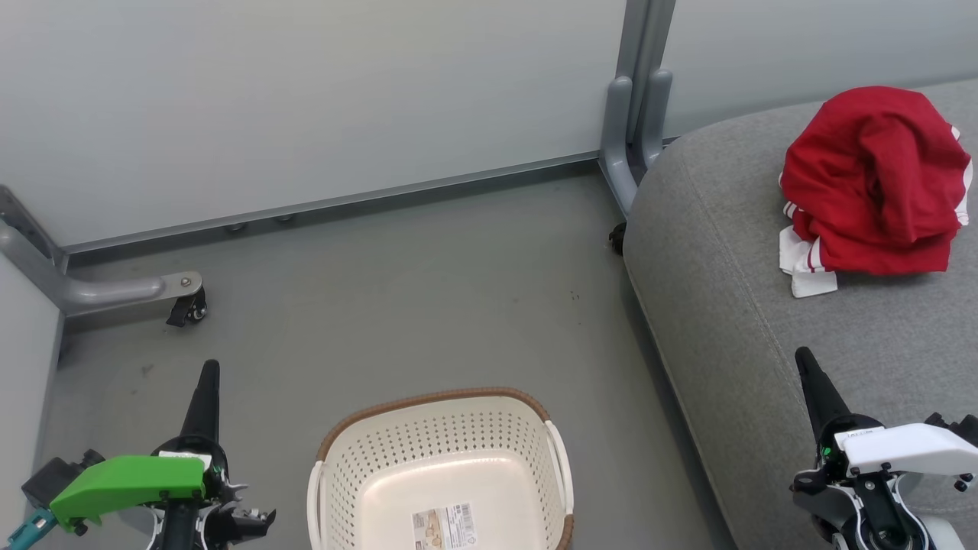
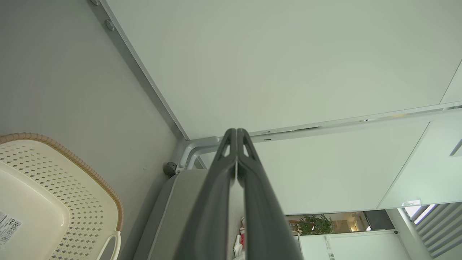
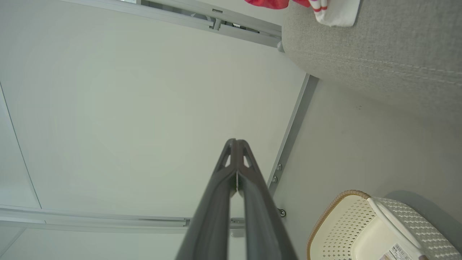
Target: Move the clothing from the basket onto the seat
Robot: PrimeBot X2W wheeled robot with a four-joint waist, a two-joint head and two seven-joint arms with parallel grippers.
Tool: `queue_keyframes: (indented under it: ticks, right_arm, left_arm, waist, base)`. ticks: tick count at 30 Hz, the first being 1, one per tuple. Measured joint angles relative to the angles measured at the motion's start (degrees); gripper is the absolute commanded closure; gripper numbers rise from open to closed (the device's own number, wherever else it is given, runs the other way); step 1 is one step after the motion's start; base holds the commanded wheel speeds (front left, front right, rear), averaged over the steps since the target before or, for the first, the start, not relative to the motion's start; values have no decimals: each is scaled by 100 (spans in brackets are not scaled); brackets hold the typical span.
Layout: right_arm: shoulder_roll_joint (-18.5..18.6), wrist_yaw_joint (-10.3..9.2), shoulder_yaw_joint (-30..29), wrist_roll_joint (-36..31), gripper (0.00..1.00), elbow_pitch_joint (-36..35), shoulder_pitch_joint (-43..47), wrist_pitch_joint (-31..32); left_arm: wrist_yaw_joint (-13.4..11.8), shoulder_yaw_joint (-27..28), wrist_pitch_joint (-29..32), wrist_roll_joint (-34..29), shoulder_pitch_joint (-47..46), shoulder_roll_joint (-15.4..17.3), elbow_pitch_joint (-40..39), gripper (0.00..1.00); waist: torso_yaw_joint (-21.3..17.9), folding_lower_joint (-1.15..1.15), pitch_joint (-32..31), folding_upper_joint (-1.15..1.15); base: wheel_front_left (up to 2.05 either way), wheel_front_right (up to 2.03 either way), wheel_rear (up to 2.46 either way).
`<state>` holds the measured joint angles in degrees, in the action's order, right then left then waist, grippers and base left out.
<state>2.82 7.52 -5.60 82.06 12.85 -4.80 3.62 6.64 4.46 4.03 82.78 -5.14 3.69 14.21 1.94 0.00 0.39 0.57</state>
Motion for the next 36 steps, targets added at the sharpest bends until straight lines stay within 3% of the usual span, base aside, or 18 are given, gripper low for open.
queue_keyframes:
  ticks: [25, 36]
  right_arm:
    - [5, 0, -65, 1011, 100, 112, -110, 267]
    - [7, 0, -70, 1035, 100, 115, -114, 276]
  left_arm:
    - [74, 211, 248, 929, -64, -80, -7, 100]
    - [76, 216, 253, 953, -76, -86, -9, 100]
  waist:
    - [-189, 0, -21, 0]
    - [-194, 0, -22, 0]
  base:
    - [0, 0, 0]
    - [0, 0, 0]
